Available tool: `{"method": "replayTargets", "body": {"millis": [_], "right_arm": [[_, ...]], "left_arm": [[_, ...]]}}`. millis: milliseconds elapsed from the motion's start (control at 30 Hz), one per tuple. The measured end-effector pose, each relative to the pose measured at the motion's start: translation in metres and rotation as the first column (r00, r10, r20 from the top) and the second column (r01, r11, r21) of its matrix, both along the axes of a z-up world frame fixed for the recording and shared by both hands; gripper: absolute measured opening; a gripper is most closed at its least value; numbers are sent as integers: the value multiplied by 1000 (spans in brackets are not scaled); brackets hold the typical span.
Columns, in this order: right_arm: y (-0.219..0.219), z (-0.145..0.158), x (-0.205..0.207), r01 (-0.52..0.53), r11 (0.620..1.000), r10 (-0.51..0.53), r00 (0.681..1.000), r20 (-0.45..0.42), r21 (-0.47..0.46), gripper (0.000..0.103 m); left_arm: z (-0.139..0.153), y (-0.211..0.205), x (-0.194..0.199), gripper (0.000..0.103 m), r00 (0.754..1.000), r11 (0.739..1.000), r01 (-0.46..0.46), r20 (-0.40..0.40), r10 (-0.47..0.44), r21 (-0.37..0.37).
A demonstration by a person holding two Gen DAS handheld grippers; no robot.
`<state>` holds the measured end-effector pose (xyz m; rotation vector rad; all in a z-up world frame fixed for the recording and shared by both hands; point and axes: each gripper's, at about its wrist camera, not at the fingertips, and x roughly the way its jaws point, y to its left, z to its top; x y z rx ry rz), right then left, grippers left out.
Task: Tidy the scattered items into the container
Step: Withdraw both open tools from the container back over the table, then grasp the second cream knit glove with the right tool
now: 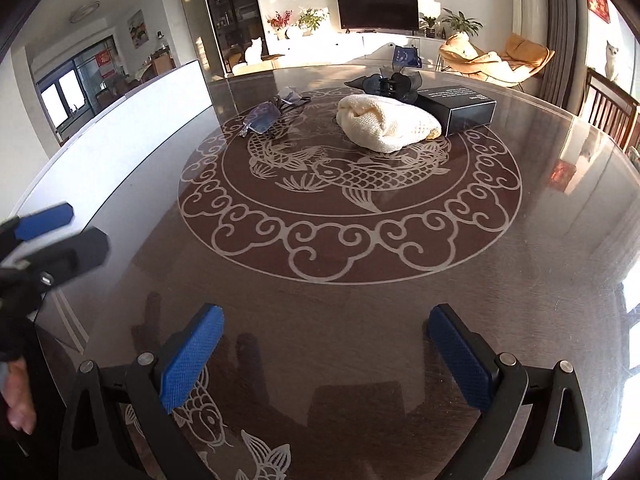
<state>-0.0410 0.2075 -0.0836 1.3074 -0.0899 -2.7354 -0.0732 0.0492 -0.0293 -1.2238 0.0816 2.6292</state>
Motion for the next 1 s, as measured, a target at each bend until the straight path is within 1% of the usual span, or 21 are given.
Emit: {"method": "replayTargets", "body": {"millis": [33, 100, 133, 167, 200, 233, 333, 400, 467, 567, 667, 867, 1000], "right_arm": [[-1, 0, 1, 4, 1000, -4, 1000, -1, 7, 103], [-5, -2, -1, 5, 999, -5, 1000, 6, 36, 103], [-6, -2, -1, 4, 999, -5, 1000, 9, 46, 103], [-7, -3, -2, 4, 999, -5, 1000, 10, 51, 103], [-7, -3, -2, 4, 999, -5, 1000, 11, 54, 103], [-6, -3, -2, 4, 999, -5, 1000, 11, 54, 103], [-6, -3, -2, 5, 998, -5, 1000, 12, 55, 103], [-8, -4, -3, 4, 998, -5, 1000, 16, 70, 103], [-11, -4, -4, 4, 996, -6, 1000, 21, 87, 103], [-12, -4, -4, 4, 995, -7, 1000, 25, 102, 103], [-11, -4, -2, 3, 996, -5, 1000, 23, 90, 103], [-11, -4, -3, 6, 995, -9, 1000, 26, 97, 103], [-8, -2, -14, 30, 994, -36, 998, 52, 105, 103]], "left_arm": [[-11, -3, -2, 102, 999, 999, -16, 29, 15, 29], [-26, -13, -6, 101, 996, 992, -50, 81, 40, 117], [-29, -15, -6, 102, 996, 990, -58, 77, 48, 128], [-26, -14, -5, 102, 997, 993, -56, 53, 50, 108], [-26, -12, -6, 102, 997, 995, -61, 51, 57, 77], [-26, -12, -6, 102, 997, 996, -64, 54, 60, 63], [-29, -17, -7, 101, 994, 993, -84, 78, 78, 82], [-30, -17, -7, 102, 993, 994, -95, 81, 90, 63], [-31, -13, -8, 102, 993, 996, -86, 81, 84, 16], [-35, -3, -9, 103, 994, 995, -66, 80, 72, -79], [-34, -4, -9, 103, 994, 995, -68, 83, 74, -74], [-33, -5, -8, 103, 994, 995, -74, 79, 79, -73], [-32, -6, -12, 103, 992, 994, -86, 81, 92, -72]]}}
